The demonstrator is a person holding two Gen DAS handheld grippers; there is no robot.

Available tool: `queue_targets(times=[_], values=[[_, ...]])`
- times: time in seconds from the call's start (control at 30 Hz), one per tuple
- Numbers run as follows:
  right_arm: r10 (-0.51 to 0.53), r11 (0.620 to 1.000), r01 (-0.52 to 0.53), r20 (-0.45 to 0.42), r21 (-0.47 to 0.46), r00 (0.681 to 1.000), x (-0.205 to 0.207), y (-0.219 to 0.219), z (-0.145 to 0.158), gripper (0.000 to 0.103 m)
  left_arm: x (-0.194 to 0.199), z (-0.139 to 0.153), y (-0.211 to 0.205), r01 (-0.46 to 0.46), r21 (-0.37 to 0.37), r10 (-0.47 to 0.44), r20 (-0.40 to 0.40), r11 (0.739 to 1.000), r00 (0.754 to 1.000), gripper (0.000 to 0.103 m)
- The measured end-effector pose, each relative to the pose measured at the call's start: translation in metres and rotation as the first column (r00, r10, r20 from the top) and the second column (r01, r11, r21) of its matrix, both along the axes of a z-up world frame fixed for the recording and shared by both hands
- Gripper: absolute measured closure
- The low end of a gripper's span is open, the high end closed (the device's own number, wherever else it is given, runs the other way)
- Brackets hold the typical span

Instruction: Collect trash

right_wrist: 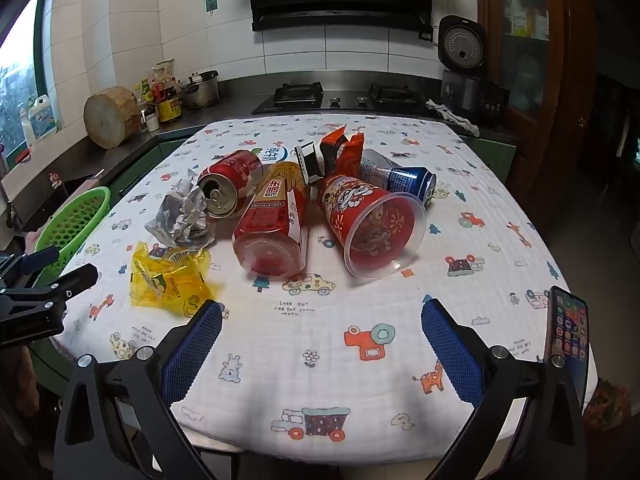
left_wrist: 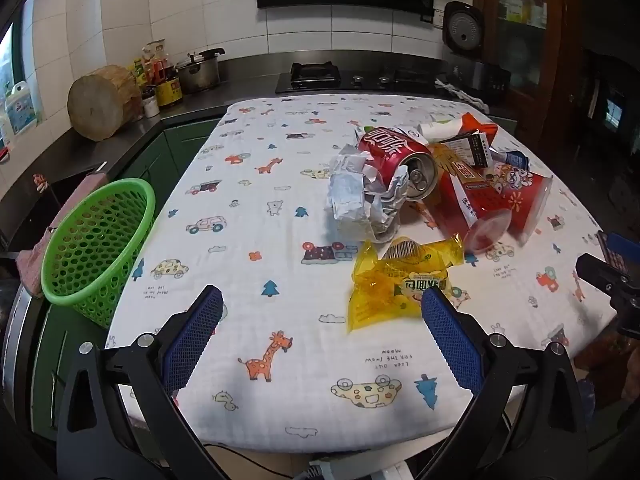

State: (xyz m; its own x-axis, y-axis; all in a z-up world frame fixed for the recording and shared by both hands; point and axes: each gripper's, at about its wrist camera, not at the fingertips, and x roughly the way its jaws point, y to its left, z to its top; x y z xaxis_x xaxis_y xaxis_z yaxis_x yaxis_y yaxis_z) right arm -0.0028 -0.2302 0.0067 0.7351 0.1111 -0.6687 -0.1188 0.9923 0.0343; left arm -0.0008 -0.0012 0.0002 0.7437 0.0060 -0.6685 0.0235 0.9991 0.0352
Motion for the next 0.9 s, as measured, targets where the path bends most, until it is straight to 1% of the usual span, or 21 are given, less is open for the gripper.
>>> queue_targets(times=[0.07, 0.1, 0.9], values=[[0.000, 1.000, 0.000, 0.001, 0.001, 1.000, -0.0002, 0.0005, 0.0002, 0.006, -0.0019, 0.0006, -0.0025, 0.000, 0.012, 0.000, 0.008, 1.000, 1.000, 0.005], [0.001, 1.000, -0.001, 0.002, 0.002, 1.000, -0.0003, 0.0008, 0.0004, 0.006, -0.0004, 0.0004, 0.0005, 0.002, -0.022, -0.002, -0.012, 1.000, 1.000, 0.005], [0.004, 1.000, -0.004, 0.003, -0.004, 1.000, 0.0023, 0.0068, 0.0016, 0.006, -0.0019, 0.0038, 0.0038, -0.009, -0.018, 0.009, -0.005, 1.000, 1.000, 0.005]])
